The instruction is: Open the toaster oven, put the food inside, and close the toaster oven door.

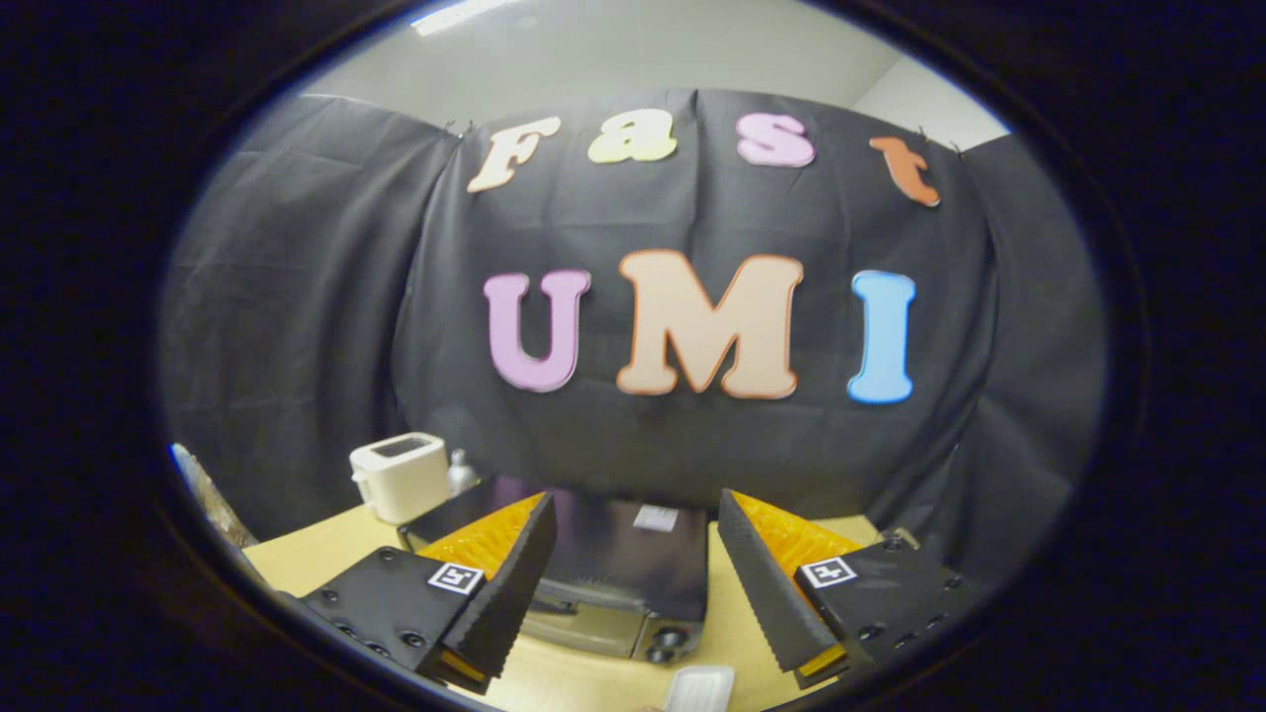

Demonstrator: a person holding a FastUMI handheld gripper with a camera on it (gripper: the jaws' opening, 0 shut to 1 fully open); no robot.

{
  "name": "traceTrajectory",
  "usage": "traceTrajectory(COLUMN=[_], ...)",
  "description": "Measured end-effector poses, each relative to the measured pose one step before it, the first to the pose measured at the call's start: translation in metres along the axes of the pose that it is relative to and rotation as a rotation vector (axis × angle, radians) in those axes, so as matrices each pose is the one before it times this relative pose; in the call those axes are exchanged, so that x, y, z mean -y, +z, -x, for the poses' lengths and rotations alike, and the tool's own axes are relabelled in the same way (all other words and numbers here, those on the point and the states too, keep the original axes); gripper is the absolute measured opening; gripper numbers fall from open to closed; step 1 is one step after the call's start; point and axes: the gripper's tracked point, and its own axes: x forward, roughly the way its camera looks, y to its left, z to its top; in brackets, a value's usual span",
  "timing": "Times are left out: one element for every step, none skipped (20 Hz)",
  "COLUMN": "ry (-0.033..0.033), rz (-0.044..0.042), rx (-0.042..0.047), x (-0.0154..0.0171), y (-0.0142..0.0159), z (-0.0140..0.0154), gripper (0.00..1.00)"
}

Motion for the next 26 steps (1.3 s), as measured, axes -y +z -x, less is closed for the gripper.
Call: traceTrajectory(ry=[-0.01427,-0.01566,-0.00925,-0.0084,-0.00345,-0.00159,-0.00633,-0.01191,-0.00905,-0.0064,-0.00398,-0.00632,-0.00751,-0.00337,-0.00268,0.00001,0.00027,0.00325,0.00143,0.00184,-0.0005,0.00211,0.00074,0.00187,0.00161,0.0011], rz=[-0.01064,-0.00699,-0.00179,0.0036,0.00124,-0.00306,-0.00227,0.00374,0.00575,0.00287,0.00336,0.00373,0.00567,0.00721,0.00875,0.00848,0.00523,0.00181,-0.00147,0.00201,0.00469,0.00375,0.00436,0.00324,0.00404,0.00079], rx=[0.03963,0.03365,0.02781,0.01863,0.01048,0.00737,0.01093,0.01686,0.01109,-0.00174,-0.00306,0.00429,0.00878,0.00272,0.00099,0.0016,0.00353,0.00379,0.00285,0.00128,0.00141,0.00256,0.00068,0.00199,-0.00204,-0.00426], x=[0.01103,0.01085,0.01039,0.0096,0.00842,0.00752,0.00841,0.01042,0.00887,0.00737,0.0065,0.00819,0.00849,0.00663,0.00557,0.00641,0.00596,0.00591,0.00602,0.00592,0.00701,0.00717,0.00583,0.00613,0.00777,0.00605], y=[0.02163,0.01882,0.01648,0.0137,0.01166,0.00819,0.00889,0.0086,0.00595,0.00113,0.00096,0.00399,0.00448,0.00271,0.002,0.00368,0.00309,0.00286,0.00305,0.0013,0.00153,0.00073,0.00005,0.0002,-0.00089,-0.00283], z=[-0.00051,-0.00239,-0.00357,-0.00209,-0.00097,-0.0025,-0.00069,-0.00242,-0.00137,0.00059,0.00021,-0.00035,0.00131,-0.00025,-0.00043,-0.00078,0.00119,0.00061,0.00156,0.00099,0.00185,0.001,0.00159,0.00053,0.00228,0.00136], gripper=[1.0,1.0,1.0,1.0,1.0,1.0,1.0,1.0,1.0,1.0,1.0,1.0,1.0,1.0,1.0,1.0,1.0,1.0,1.0,1.0,1.0,1.0,1.0,1.0,1.0,1.0])
